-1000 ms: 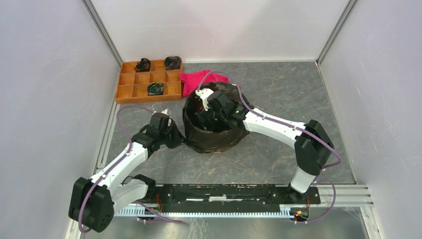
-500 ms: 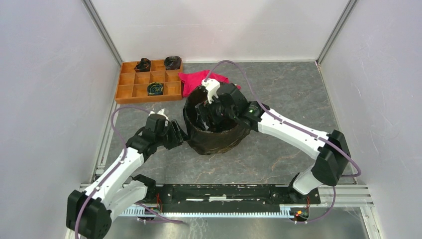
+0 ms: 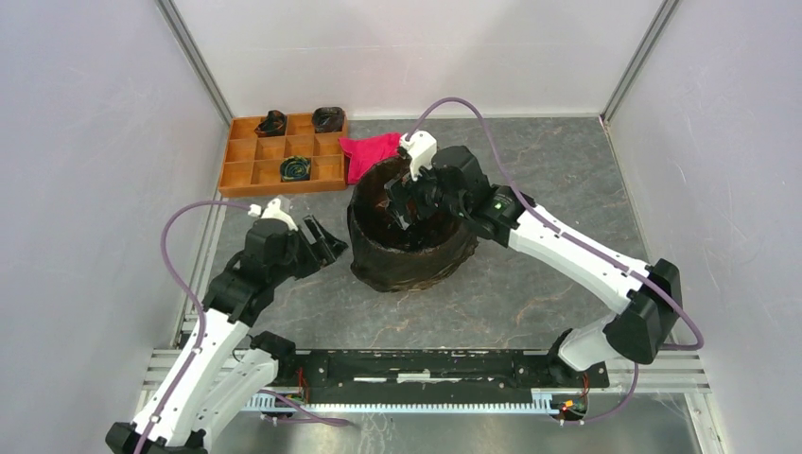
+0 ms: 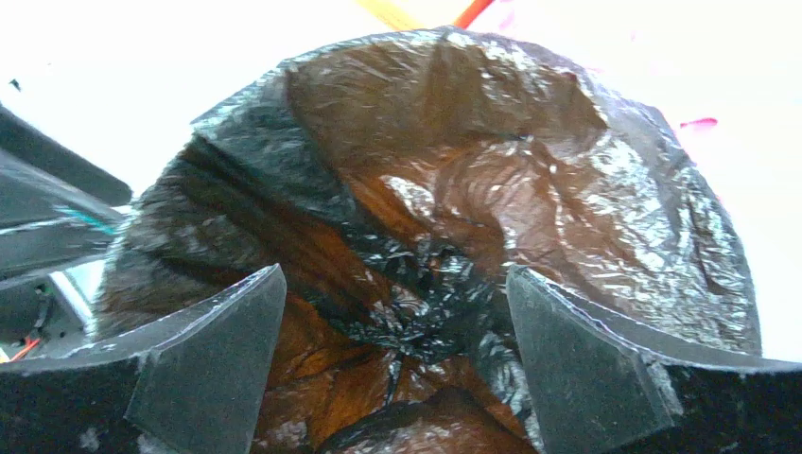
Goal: Put the trash bags into the trash bin
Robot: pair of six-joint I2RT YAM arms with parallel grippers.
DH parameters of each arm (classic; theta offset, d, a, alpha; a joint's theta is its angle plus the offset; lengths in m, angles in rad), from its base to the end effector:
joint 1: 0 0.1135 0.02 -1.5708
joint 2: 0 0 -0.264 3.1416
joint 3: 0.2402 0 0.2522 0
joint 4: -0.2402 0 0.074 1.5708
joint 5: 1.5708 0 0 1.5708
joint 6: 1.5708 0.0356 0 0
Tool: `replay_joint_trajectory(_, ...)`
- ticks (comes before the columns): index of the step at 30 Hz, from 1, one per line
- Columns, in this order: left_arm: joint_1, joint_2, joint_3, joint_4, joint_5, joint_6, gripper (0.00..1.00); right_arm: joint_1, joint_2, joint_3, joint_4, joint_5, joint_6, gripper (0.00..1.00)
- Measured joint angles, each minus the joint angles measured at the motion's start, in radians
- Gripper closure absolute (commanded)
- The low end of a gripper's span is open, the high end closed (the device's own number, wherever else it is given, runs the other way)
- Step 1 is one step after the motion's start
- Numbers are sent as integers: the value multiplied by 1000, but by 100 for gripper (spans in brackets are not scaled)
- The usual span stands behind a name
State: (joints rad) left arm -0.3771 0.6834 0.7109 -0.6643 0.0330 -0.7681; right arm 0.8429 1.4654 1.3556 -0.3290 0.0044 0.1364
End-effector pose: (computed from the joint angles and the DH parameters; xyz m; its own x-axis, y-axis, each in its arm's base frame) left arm 0.1359 -0.0551 0.2817 -0.6705 -0.4813 -0.5646 -0.1017 0.8134 -0.5727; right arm 0.2273 0.2549 0.3623 -0.3812 -0.2234 -0.8971 -0.6986 0.7052 0.1212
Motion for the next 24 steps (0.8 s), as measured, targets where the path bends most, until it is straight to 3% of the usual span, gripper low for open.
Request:
replay_joint_trajectory(5, 0, -36, 60, -22, -49, 1, 15, -19, 60, 11, -14, 51, -31, 17)
replay_joint_trajectory(10, 0, -38, 105, -36, -64, 3, 15, -16, 186, 66, -82, 240, -75, 28)
replay_joint_trajectory(18, 0, -40, 141, -52, -92, 13, 14, 23, 237, 150, -163, 375, -105, 25)
replay_joint_trajectory(24, 0, -32, 153, -53, -111, 14, 14, 103, 157, 138, -157, 288, -94, 16)
